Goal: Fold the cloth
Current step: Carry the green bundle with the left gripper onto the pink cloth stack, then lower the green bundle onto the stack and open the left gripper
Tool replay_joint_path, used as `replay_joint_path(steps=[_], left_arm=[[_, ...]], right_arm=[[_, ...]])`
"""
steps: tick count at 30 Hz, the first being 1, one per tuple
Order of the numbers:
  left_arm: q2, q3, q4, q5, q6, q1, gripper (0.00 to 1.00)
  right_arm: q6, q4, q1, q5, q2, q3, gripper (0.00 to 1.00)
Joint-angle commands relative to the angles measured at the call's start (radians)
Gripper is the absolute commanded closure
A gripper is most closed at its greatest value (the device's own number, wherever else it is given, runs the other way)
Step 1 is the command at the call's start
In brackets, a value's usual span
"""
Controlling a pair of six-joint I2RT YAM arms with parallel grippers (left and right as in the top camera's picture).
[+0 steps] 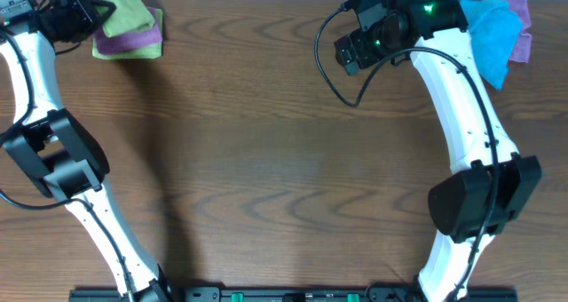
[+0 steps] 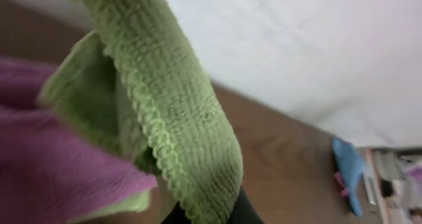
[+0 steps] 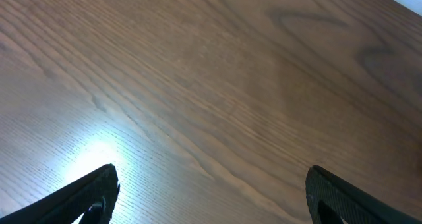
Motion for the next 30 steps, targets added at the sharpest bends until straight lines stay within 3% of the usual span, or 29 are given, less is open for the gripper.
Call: replay_joint_path(steps=[1,7,13,18,30], left_arm=[[-0.007,0.023,0.055,0.111,-0.064,-0.005,0.94],[-0.007,0.023,0.035,0.126,-0.072,-0.008,0.95],[-0.001,0.023,-0.055,0.109,0.029,-0.039,0.94],[0.028,0.023,-0.069,0.082,0.040,-0.054,0.94],[0.039,0.022,-0.151,-0.090,0.141,-0.044,0.94]], right_arm=[[-0.016,0.002,-0.003,0.008,-0.006,0.006,0.09],[-0.016,-0.006,-0.004,0.008,-0.006,0.006,0.09],[-0.016,0.001,-0.003,0.008,-0.006,0.006,0.09],[-0.016,0.000,-0.003,0.008,-0.006,0.006,0.10],[-0.016,-0.013,-0.003,0.008,-0.006,0.006,0.10]])
